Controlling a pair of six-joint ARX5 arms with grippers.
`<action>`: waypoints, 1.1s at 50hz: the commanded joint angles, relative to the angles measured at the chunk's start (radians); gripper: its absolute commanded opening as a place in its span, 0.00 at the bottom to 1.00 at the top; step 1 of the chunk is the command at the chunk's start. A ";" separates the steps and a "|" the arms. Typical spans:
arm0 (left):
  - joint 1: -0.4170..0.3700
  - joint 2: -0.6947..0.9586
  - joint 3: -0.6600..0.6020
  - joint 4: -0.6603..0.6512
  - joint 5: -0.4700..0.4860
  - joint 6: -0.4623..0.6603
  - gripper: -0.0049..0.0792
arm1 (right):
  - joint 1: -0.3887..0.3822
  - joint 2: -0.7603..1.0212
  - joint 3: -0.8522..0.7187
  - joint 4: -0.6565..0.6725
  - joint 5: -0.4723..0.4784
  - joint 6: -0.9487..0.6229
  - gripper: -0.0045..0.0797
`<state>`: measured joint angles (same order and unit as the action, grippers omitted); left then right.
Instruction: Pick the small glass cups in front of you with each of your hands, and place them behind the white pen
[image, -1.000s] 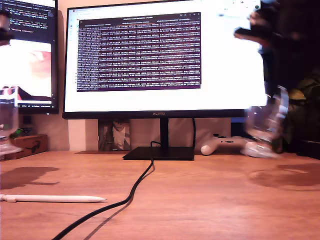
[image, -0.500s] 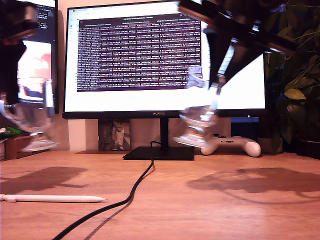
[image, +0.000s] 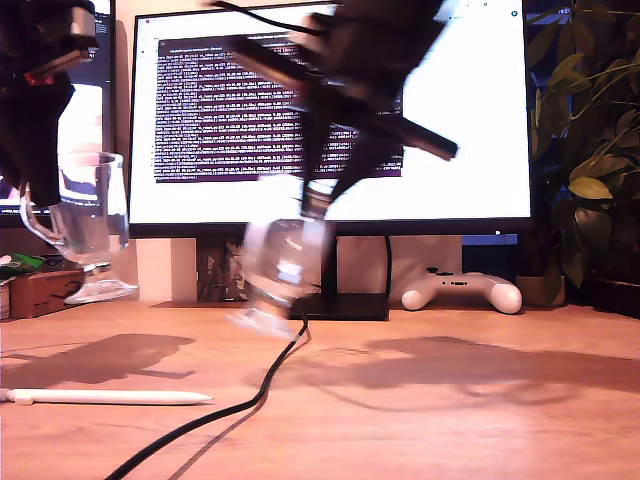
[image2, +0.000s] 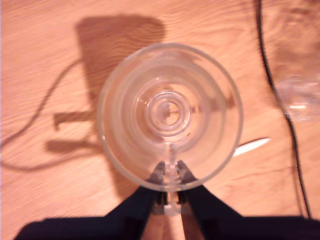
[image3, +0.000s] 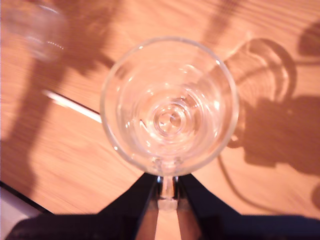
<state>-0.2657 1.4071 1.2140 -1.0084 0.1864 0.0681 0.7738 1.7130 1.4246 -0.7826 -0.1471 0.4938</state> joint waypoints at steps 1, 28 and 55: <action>0.001 -0.017 0.016 0.010 0.017 0.011 0.04 | 0.011 0.006 0.050 0.007 -0.002 -0.002 0.04; 0.001 0.013 0.010 -0.016 0.048 0.037 0.04 | 0.057 0.156 0.160 -0.038 -0.010 -0.011 0.04; 0.001 0.060 0.008 -0.035 0.057 0.037 0.04 | 0.057 0.164 0.160 0.002 -0.010 -0.013 0.04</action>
<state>-0.2657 1.4460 1.2140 -1.0477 0.2352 0.0948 0.8261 1.8889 1.5684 -0.7948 -0.1513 0.4892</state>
